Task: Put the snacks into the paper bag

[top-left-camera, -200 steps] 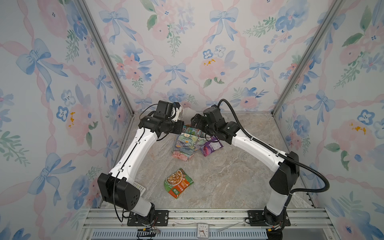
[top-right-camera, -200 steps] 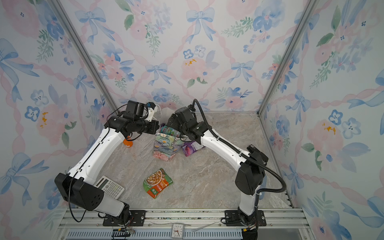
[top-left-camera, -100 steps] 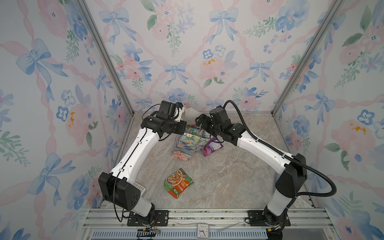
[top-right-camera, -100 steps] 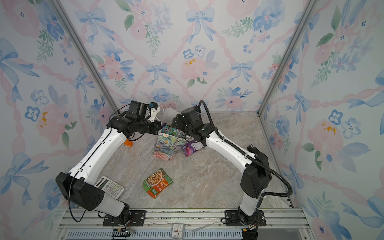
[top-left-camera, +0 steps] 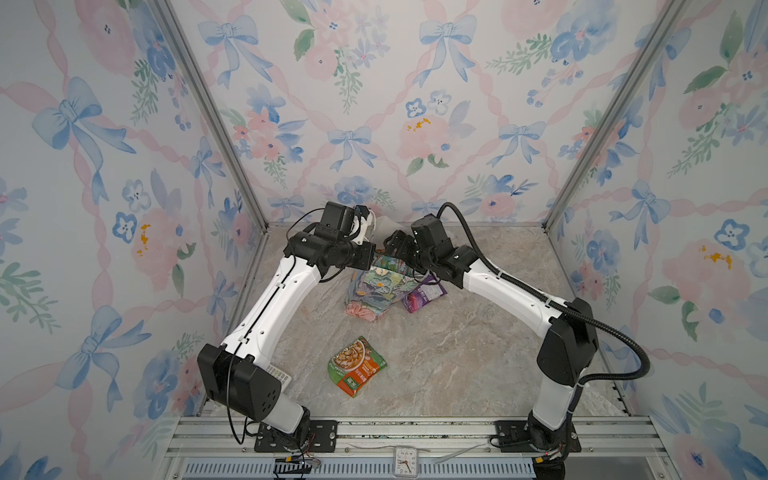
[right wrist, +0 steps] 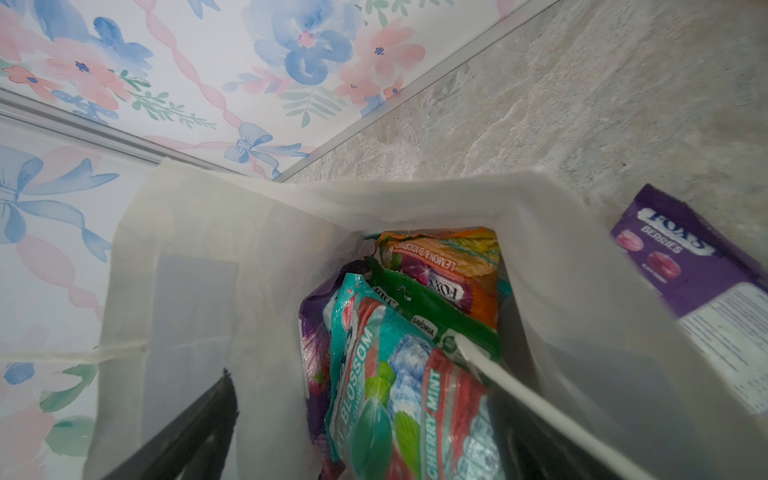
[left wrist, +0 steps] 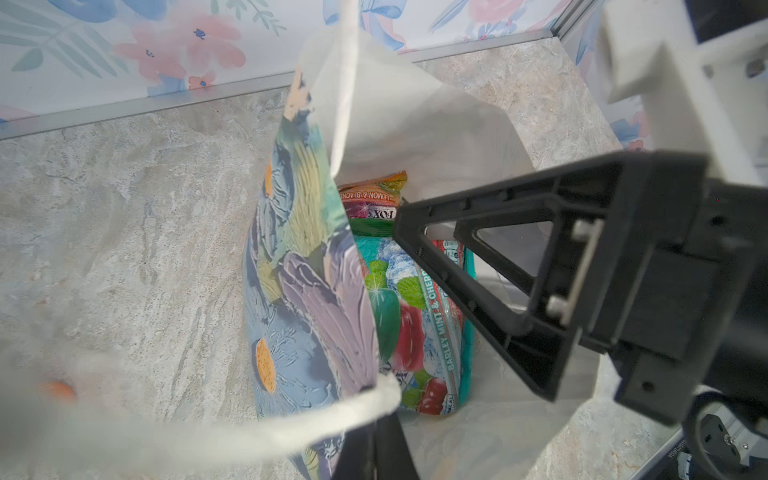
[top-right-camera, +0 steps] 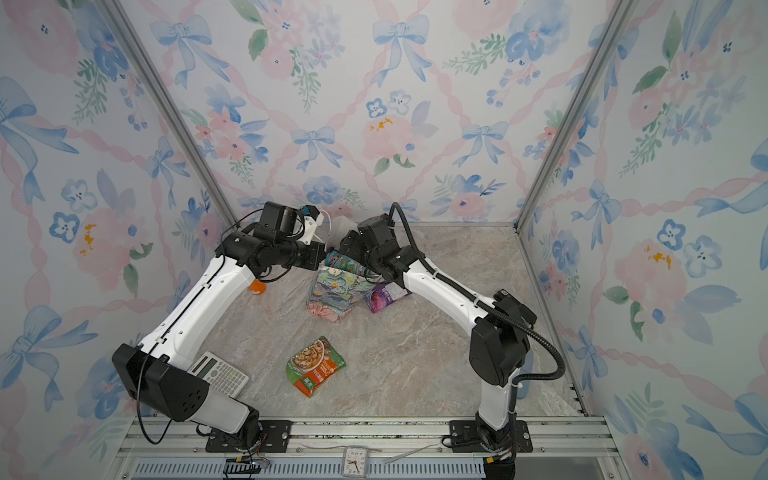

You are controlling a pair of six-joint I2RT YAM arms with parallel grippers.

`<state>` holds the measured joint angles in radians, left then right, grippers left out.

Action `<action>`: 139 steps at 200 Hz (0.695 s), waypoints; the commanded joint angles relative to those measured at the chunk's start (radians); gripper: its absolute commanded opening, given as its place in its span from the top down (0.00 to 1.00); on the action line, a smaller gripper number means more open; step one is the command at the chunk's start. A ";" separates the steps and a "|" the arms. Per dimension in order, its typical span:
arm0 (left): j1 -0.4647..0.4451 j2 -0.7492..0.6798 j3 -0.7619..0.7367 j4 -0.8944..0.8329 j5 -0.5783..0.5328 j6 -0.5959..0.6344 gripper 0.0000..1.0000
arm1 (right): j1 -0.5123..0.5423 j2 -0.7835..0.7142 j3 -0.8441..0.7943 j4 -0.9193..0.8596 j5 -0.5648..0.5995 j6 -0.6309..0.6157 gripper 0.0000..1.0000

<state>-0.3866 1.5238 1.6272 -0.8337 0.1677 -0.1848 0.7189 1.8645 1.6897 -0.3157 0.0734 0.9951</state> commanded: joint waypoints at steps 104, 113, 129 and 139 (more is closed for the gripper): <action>-0.005 -0.005 0.025 0.056 -0.007 0.006 1.00 | -0.059 0.005 -0.058 0.350 -0.221 -0.032 0.03; -0.006 -0.005 0.024 0.056 -0.010 0.006 1.00 | -0.065 -0.005 -0.069 0.377 -0.242 -0.033 0.03; -0.006 -0.005 0.023 0.056 -0.014 0.008 1.00 | -0.073 -0.025 -0.076 0.389 -0.265 -0.043 0.02; -0.006 -0.005 0.020 0.056 -0.016 0.010 1.00 | -0.077 -0.039 -0.073 0.376 -0.279 -0.058 0.02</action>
<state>-0.3866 1.5238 1.6272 -0.8330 0.1532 -0.1848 0.6601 1.8927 1.6287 -0.0010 -0.1371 0.9756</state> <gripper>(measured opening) 0.048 0.979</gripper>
